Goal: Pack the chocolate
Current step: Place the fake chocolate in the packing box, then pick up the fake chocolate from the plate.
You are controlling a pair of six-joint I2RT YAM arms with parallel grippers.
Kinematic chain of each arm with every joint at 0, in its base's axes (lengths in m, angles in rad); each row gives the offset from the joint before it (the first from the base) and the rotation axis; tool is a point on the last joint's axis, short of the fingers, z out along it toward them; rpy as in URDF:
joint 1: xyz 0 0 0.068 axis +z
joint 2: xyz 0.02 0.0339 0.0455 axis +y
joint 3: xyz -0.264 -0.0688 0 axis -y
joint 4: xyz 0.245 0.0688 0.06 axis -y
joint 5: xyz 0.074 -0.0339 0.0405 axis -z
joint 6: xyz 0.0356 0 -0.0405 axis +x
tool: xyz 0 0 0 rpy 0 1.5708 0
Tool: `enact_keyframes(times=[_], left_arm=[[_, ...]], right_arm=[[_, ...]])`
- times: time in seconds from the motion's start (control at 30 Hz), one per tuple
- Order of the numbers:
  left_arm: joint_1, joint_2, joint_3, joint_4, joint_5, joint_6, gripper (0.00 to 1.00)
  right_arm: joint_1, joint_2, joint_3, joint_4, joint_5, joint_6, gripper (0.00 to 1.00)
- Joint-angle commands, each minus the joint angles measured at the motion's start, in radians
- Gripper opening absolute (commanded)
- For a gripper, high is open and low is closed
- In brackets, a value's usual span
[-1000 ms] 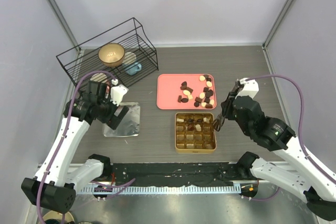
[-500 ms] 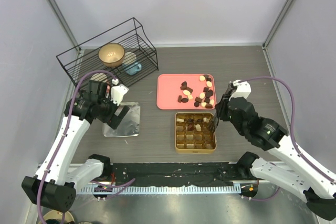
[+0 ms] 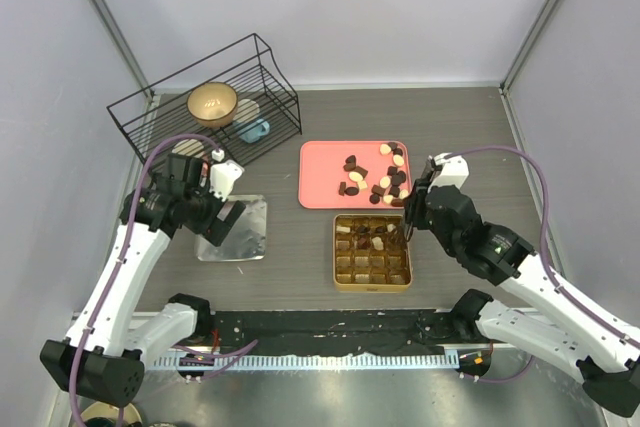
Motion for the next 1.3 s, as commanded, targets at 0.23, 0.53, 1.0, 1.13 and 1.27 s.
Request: enact_keyframes(times=[0.23,0.53,1.0,1.13,1.27], left_arm=[[0.005,-0.027,0.023,0.008,-0.020,0.008,1.00],[0.007,-0.025,0.032,0.005,-0.018,0.010,1.00],[0.005,-0.028,0.036,0.001,-0.023,0.011,1.00],[0.007,-0.025,0.043,-0.001,-0.020,0.010,1.00],[0.007,-0.016,0.053,-0.002,-0.011,0.007,1.00]], right_arm=[[0.005,0.008,0.010,0.075,0.024,-0.018,0.44],[0.007,-0.016,-0.004,0.067,0.027,-0.007,0.46],[0.007,0.111,0.076,0.315,0.075,-0.134,0.24],[0.005,0.247,0.122,0.510,0.096,-0.221,0.18],[-0.005,0.446,0.203,0.679,0.124,-0.295,0.12]])
